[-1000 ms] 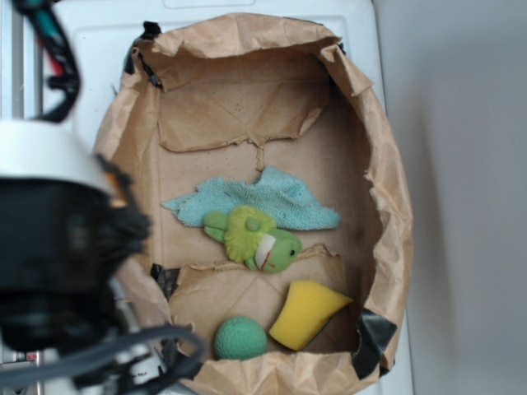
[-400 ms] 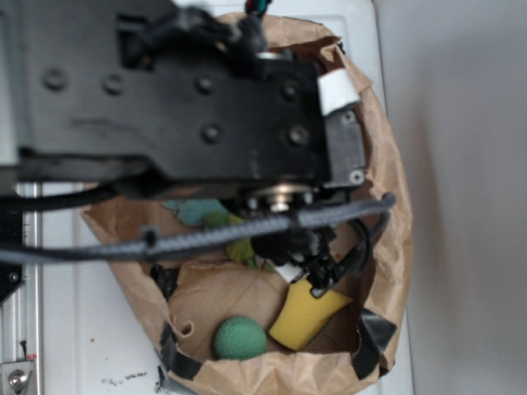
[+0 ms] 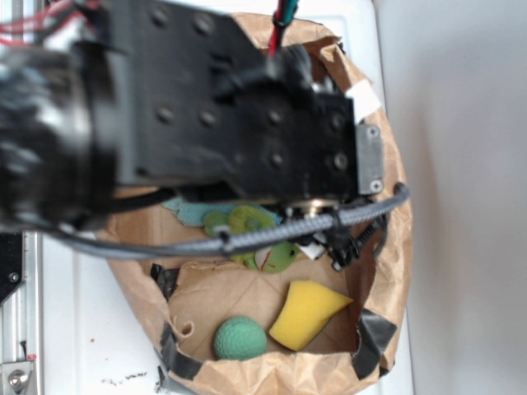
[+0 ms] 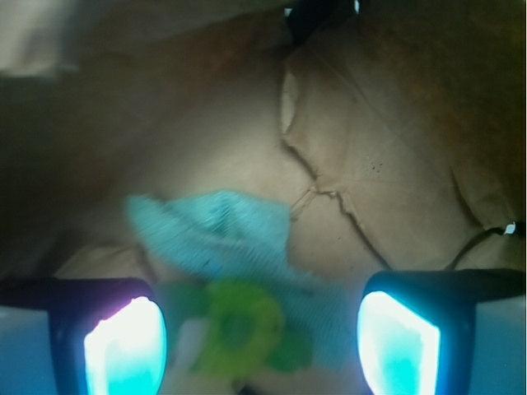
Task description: Grab the blue cloth.
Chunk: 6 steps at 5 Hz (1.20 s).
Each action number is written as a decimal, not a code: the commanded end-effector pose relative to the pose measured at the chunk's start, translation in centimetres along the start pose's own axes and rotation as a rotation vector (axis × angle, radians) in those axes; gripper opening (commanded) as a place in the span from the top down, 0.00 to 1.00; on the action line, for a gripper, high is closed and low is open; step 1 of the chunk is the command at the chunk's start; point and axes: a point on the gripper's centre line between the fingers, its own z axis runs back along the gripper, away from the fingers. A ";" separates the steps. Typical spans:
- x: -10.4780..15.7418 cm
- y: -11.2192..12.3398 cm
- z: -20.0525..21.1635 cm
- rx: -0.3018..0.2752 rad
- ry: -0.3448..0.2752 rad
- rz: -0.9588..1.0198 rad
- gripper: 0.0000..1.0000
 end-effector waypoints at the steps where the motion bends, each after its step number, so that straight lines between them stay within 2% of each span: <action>1: -1.2 1.4 -0.8 0.036 -0.042 -0.005 0.00; 2: -1.4 1.7 -0.7 0.048 -0.044 0.012 0.00; 3: -1.7 1.9 0.3 0.069 -0.020 -0.057 0.00; 6: -1.7 1.9 0.3 0.069 -0.020 -0.057 0.00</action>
